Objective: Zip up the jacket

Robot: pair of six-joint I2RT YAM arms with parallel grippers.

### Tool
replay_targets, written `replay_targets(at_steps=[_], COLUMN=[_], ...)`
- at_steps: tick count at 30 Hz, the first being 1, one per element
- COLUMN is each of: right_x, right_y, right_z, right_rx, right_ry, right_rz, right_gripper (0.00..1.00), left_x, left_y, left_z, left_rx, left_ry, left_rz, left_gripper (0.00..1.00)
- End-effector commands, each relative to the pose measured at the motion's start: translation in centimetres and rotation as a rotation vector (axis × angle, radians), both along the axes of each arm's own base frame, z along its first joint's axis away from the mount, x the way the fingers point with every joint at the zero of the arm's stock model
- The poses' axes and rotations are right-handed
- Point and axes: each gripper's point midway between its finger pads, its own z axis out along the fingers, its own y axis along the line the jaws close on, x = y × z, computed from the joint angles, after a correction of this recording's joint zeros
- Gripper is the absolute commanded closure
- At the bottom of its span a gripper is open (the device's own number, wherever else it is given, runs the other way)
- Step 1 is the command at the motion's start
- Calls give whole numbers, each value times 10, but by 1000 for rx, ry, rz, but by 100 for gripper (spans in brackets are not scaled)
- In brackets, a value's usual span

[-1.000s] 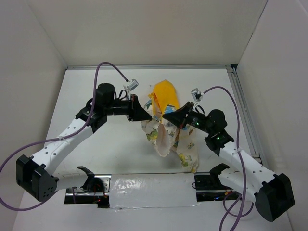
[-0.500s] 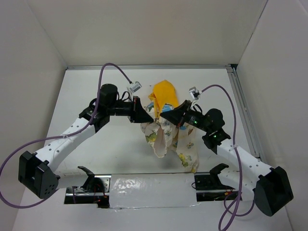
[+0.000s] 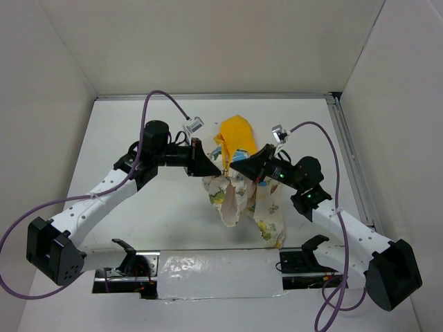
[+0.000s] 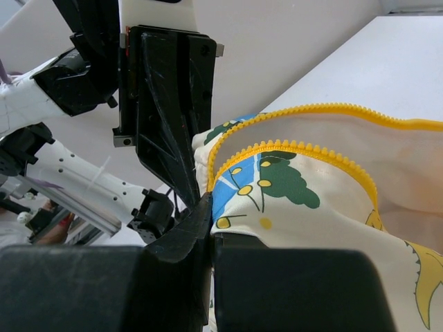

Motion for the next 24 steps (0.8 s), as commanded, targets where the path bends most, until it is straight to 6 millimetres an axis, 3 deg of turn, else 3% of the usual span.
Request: replay_targets(at_steps=[1, 10, 24], right_x=[-12, -8, -8], right_y=[-1, 2, 4], right_z=[37, 42, 44], right_rx=[76, 107, 107], right_ry=[-130, -126, -195], right_rz=[26, 33, 43], right_gripper=[100, 100, 100], left_x=[-5, -10, -40], left_y=[-3, -3, -2], left_z=[14, 14, 18], left_rx=[-47, -70, -131], left_ry=[-50, -66, -65], left_rz=[-28, -60, -228], left_gripper=[100, 100, 100])
